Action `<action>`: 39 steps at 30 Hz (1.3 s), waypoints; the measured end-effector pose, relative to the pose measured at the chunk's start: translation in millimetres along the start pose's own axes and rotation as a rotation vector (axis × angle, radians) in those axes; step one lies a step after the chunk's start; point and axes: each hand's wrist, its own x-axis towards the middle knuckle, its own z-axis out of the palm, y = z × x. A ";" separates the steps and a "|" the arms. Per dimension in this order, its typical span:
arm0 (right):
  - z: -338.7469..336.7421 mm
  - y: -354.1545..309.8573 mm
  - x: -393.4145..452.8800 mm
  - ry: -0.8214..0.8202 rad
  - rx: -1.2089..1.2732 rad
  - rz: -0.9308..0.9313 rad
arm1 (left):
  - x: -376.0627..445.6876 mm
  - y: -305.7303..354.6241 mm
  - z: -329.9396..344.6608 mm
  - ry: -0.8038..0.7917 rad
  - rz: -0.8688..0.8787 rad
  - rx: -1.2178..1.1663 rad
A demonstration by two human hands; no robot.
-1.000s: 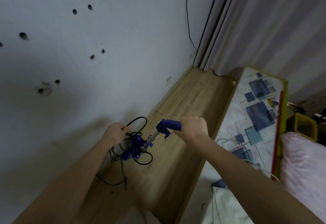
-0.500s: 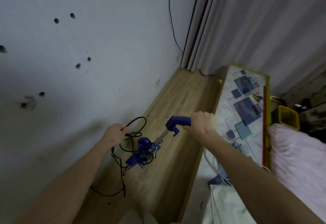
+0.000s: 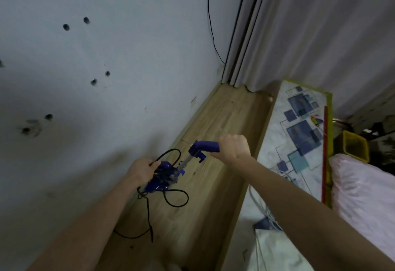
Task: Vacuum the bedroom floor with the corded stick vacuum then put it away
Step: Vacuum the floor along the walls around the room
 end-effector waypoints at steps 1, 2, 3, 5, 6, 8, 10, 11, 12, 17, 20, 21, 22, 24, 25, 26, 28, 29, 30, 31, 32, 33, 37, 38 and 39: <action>-1.3 6.1 2.3 -0.003 -0.012 -0.016 | 0.3 -0.1 -1.2 0.005 -0.003 0.006; -3.4 10.4 4.2 0.004 -0.030 -0.031 | 1.5 -0.6 -2.7 0.008 -0.009 0.007; -6.7 12.7 6.7 0.019 -0.056 -0.051 | 2.9 -1.0 -4.1 0.013 -0.015 0.004; -14.9 14.0 12.5 0.043 -0.092 -0.091 | 6.1 -3.1 -5.8 0.012 -0.029 -0.024; -19.2 14.0 15.6 0.047 -0.098 -0.101 | 8.1 -3.8 -5.9 0.015 -0.034 -0.044; -26.5 15.1 21.5 0.054 -0.110 -0.105 | 12.5 -3.0 -5.8 0.025 -0.035 -0.069; -31.3 13.5 26.7 0.061 -0.117 -0.109 | 17.7 0.3 -6.9 0.026 -0.035 -0.080; -32.8 11.0 29.9 0.067 -0.116 -0.118 | 19.9 2.3 -7.4 0.027 -0.035 -0.081; -34.6 7.5 33.5 0.074 -0.114 -0.127 | 22.1 4.4 -7.7 0.026 -0.035 -0.082; -42.6 -5.3 51.7 0.083 -0.115 -0.121 | 29.3 10.6 -6.1 0.037 -0.027 -0.106; -42.3 -11.9 56.3 0.089 -0.083 -0.125 | 33.8 10.1 -6.6 0.029 -0.036 -0.104; -42.0 -14.2 57.7 0.095 -0.076 -0.128 | 35.1 9.6 -6.8 0.029 -0.042 -0.108; -41.9 -16.2 59.0 0.100 -0.070 -0.126 | 36.4 8.9 -6.9 0.029 -0.048 -0.109; -38.6 -18.3 61.7 0.107 -0.058 -0.120 | 38.1 7.4 -7.7 0.034 -0.052 -0.094; -36.0 -18.9 62.5 0.107 -0.050 -0.117 | 39.6 6.1 -8.1 0.036 -0.051 -0.087; -33.6 -19.9 62.7 0.108 -0.046 -0.116 | 41.0 4.7 -8.3 0.036 -0.051 -0.088; -31.0 -21.5 63.4 0.117 -0.057 -0.120 | 42.7 2.5 -8.5 0.033 -0.051 -0.105; -31.0 -21.7 64.8 0.120 -0.067 -0.125 | 43.1 1.8 -9.3 0.032 -0.053 -0.116; -31.7 -21.2 66.0 0.120 -0.070 -0.131 | 43.4 0.9 -10.4 0.032 -0.059 -0.126; -31.7 -19.6 66.8 0.113 -0.065 -0.134 | 43.5 -0.6 -11.3 0.034 -0.064 -0.133; -32.4 -17.8 66.9 0.102 -0.058 -0.137 | 43.4 -2.5 -12.0 0.039 -0.069 -0.135; -32.6 -15.3 66.4 0.084 -0.054 -0.140 | 42.8 -5.1 -12.4 0.044 -0.074 -0.129; -32.0 -12.0 55.6 0.000 -0.060 -0.157 | 37.3 -17.6 -17.0 0.081 -0.089 -0.084; -32.6 -15.7 51.1 -0.012 -0.060 -0.161 | 35.8 -20.7 -19.4 0.101 -0.086 -0.086; -33.0 -20.9 47.2 -0.017 -0.059 -0.166 | 34.3 -23.3 -22.1 0.117 -0.080 -0.092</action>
